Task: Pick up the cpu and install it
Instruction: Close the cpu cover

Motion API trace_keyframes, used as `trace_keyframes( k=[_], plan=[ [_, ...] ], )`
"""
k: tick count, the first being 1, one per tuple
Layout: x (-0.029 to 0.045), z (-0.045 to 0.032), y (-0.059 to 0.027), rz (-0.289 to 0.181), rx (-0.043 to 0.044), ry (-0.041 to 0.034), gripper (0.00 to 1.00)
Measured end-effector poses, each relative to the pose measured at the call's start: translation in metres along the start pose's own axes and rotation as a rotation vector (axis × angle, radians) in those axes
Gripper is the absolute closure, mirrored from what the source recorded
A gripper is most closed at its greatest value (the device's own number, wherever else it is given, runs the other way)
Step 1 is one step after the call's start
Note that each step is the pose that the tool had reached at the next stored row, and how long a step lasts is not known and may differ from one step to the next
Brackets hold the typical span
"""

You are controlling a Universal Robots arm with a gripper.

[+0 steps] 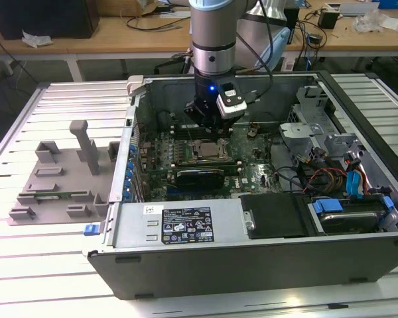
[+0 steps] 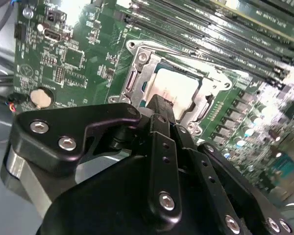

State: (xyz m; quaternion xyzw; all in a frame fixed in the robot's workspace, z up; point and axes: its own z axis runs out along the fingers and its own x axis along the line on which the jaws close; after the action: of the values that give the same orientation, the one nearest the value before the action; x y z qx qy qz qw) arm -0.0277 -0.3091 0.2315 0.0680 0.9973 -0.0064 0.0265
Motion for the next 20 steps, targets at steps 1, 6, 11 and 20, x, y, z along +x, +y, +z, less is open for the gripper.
trace_keyframes(
  k=[1, 6, 11, 20],
  plan=[
    [0.0007, 0.0016, 0.0, -0.061, -0.0019, 0.0006, 0.89],
    [0.0014, 0.0032, -0.0004, -0.078, 0.0001, 0.0258, 0.89],
    [0.0045, 0.0035, -0.0015, -0.079, -0.0001, 0.0257, 0.89],
    [0.0191, 0.0059, -0.0038, -0.083, -0.0002, 0.0257, 0.89]
  ],
)
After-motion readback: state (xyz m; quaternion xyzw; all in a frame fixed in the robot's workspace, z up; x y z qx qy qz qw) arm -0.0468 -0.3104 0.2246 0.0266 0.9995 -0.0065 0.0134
